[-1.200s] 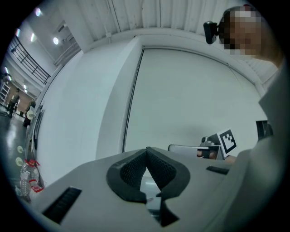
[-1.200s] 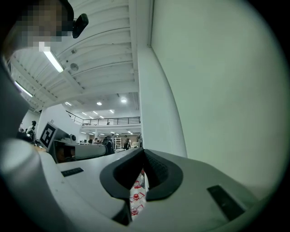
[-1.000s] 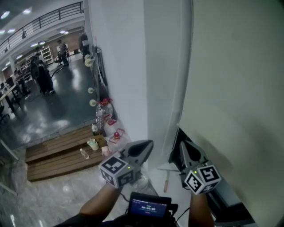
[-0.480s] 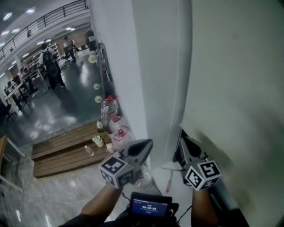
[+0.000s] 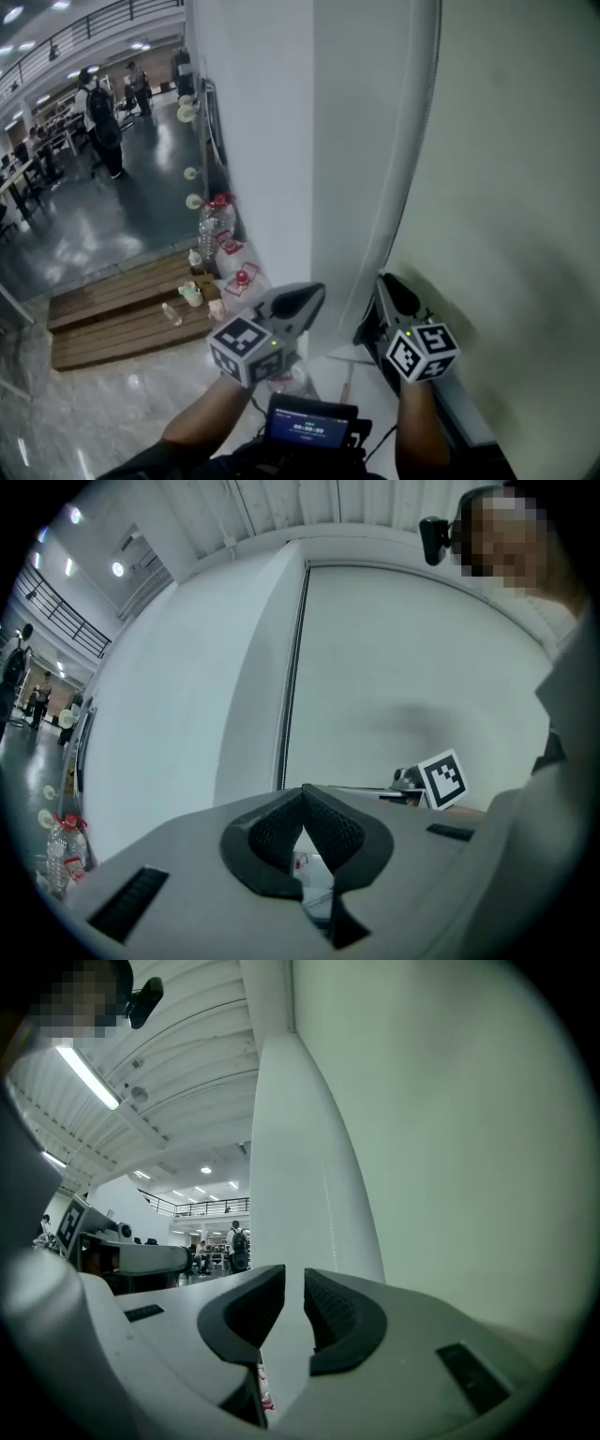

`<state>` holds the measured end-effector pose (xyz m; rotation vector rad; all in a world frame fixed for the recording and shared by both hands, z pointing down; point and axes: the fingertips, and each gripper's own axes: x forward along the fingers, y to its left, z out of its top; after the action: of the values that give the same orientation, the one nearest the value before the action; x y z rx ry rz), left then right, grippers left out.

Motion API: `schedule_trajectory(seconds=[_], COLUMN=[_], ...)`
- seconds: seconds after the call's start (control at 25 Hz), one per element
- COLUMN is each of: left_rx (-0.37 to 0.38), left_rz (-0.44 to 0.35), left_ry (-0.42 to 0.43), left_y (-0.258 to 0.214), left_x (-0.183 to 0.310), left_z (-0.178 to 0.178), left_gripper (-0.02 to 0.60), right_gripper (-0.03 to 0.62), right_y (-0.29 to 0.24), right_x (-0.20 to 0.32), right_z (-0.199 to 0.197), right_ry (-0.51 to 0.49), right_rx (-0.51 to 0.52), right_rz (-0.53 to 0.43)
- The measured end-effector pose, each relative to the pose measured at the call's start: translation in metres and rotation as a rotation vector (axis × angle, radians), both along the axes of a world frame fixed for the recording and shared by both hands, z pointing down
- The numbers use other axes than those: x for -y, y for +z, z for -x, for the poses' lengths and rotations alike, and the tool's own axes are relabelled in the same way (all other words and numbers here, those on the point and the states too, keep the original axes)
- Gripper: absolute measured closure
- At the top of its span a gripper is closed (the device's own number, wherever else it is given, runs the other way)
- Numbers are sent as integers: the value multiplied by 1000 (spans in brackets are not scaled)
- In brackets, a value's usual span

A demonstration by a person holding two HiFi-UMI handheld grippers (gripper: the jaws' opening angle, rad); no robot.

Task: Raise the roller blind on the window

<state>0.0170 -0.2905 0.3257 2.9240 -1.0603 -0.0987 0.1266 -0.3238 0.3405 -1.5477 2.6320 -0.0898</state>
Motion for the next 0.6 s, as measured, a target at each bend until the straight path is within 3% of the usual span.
schedule_trajectory(seconds=[0.16,0.28,0.6], left_rx=[2,13,17], left_rz=[9,8,7], left_ry=[11,25,29], left_y=[0,-2,3], left_x=[11,11,31], left_z=[-3,-4,-4], left_gripper=[589,589,589], right_gripper=[508,459,459], right_y=[5,5,14], right_x=[24,40,89], right_z=[1,2,-2], right_ry=[10,20,49], right_rx=[-20,-20,-27], right_rz=[20,26,38])
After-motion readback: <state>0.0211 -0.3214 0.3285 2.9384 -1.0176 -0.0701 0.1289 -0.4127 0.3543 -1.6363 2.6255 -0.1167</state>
